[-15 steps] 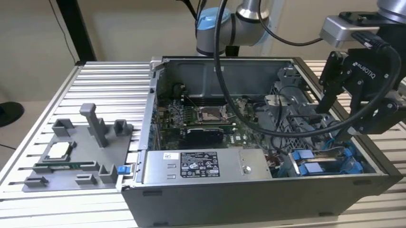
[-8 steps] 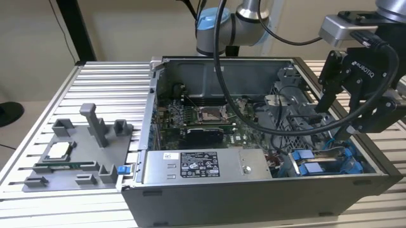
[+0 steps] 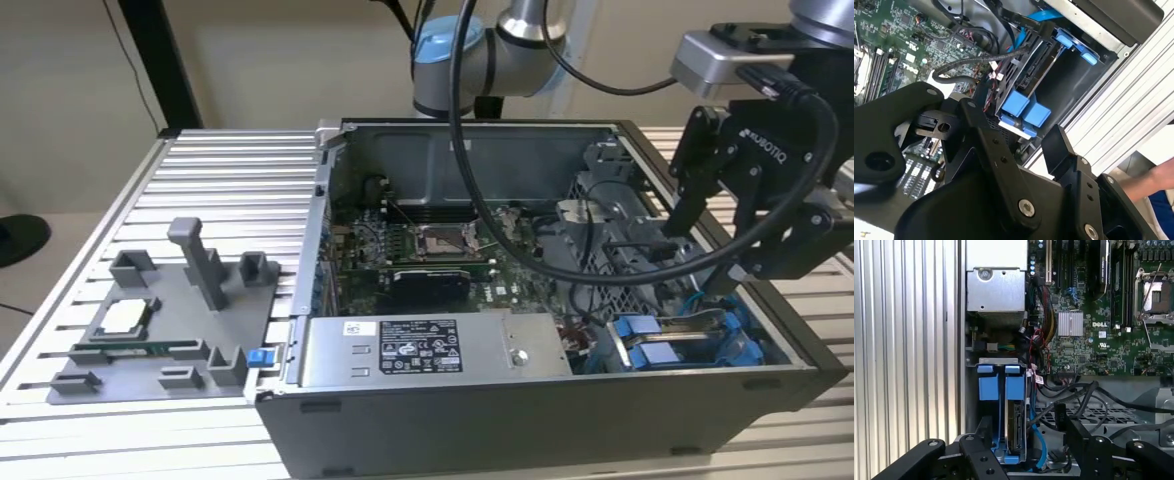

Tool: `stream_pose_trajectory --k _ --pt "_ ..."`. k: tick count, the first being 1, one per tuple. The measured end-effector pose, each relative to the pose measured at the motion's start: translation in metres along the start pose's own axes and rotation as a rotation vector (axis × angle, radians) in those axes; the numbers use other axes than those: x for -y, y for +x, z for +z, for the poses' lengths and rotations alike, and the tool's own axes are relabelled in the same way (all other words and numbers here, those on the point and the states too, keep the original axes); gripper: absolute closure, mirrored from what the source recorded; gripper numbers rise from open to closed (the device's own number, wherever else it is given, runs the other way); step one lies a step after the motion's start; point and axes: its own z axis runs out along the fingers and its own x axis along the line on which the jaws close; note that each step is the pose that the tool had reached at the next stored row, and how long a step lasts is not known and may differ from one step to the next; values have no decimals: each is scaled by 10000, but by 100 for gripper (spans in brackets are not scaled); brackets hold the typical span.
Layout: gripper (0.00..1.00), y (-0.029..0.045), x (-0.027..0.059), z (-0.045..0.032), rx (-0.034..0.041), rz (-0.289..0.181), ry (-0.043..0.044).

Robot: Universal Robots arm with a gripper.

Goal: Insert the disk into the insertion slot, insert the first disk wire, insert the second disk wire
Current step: 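Insert the first disk wire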

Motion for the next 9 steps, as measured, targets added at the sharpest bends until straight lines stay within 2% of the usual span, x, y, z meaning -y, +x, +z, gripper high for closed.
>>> stream_pose_trajectory --k 7,9 --pt "0 -65 -13 21 0 -35 2" --pt "0 -70 -20 29 -8 -228 4"
